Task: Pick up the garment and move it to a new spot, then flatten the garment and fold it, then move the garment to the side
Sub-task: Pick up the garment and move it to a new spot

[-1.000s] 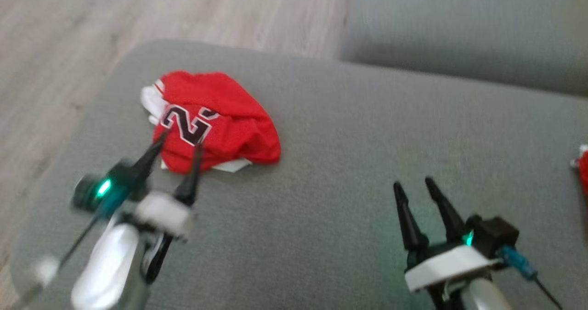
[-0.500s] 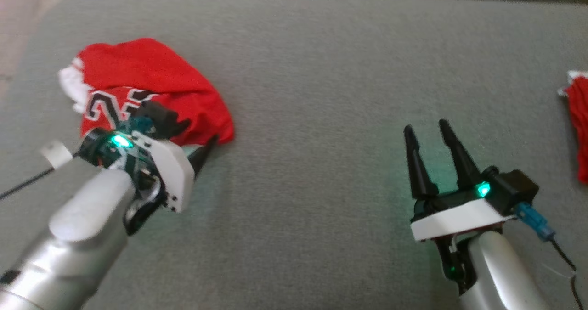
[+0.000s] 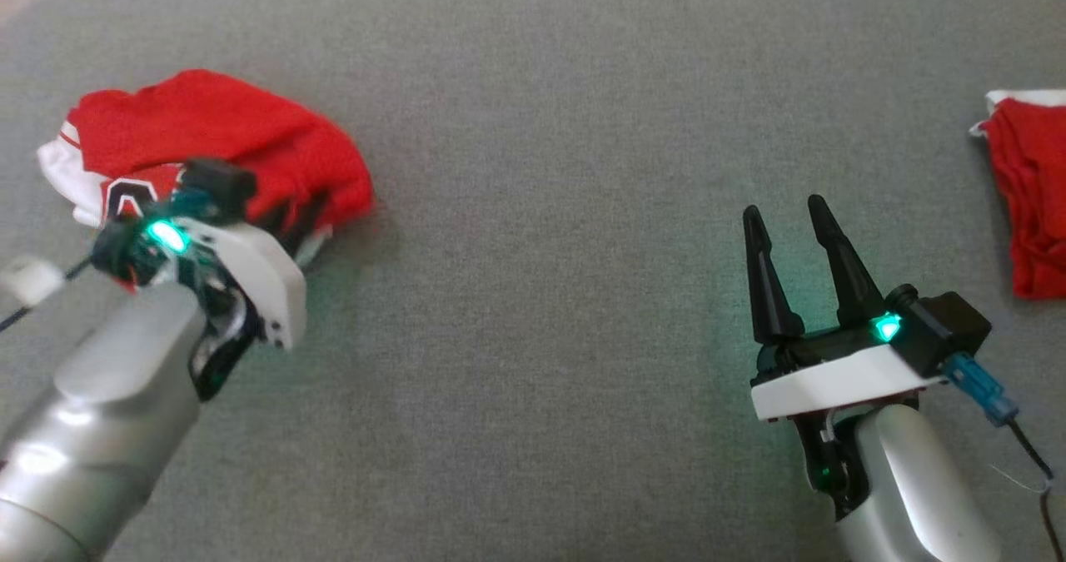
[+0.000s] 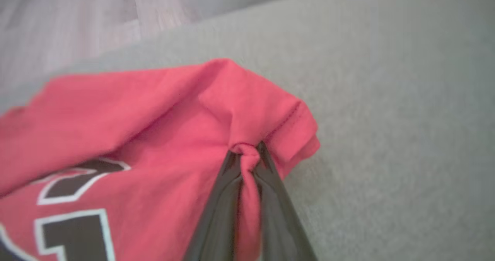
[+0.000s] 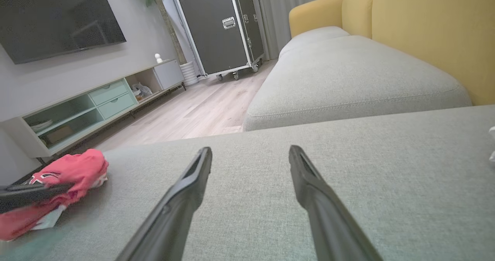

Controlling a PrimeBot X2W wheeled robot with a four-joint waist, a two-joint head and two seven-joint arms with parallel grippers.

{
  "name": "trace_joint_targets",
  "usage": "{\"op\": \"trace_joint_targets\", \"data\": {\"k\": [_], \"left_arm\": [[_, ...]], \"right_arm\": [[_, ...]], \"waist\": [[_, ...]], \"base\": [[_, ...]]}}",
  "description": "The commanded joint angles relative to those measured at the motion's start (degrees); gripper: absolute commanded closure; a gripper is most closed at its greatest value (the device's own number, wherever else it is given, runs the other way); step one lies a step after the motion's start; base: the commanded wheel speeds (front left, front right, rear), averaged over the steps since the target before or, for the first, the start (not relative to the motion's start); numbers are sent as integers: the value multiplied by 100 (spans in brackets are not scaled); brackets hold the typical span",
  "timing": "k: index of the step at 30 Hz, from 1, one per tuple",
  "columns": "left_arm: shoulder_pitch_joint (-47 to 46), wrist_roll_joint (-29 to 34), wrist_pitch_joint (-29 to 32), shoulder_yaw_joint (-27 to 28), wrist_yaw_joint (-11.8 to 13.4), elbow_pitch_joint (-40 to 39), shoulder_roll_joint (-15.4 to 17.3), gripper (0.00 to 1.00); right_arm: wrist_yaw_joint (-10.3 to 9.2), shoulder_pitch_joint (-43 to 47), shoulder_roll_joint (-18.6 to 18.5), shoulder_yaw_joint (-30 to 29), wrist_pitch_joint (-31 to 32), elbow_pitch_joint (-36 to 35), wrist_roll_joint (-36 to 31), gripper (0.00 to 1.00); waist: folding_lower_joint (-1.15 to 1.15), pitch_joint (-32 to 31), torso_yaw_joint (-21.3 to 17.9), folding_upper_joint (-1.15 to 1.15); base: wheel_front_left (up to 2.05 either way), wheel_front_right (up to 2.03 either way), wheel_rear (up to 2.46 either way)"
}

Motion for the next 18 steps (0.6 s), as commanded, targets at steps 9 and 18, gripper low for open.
{"op": "trace_joint_targets", "data": {"k": [9,18], "left_arm": [[-611,-516,-1530,1021,24,-529,263,100],[-550,-401,-1524,1011,296,-1585,362,100]], "right_arm": [[-4,73,-9,139,-62,-51,103,0],[-4,93,-9,238,-62,-61,256,0]], "waist": [[0,-610,72,0],[0,-747,-221,0]], "base": [[0,0,0],[0,0,0]]}}
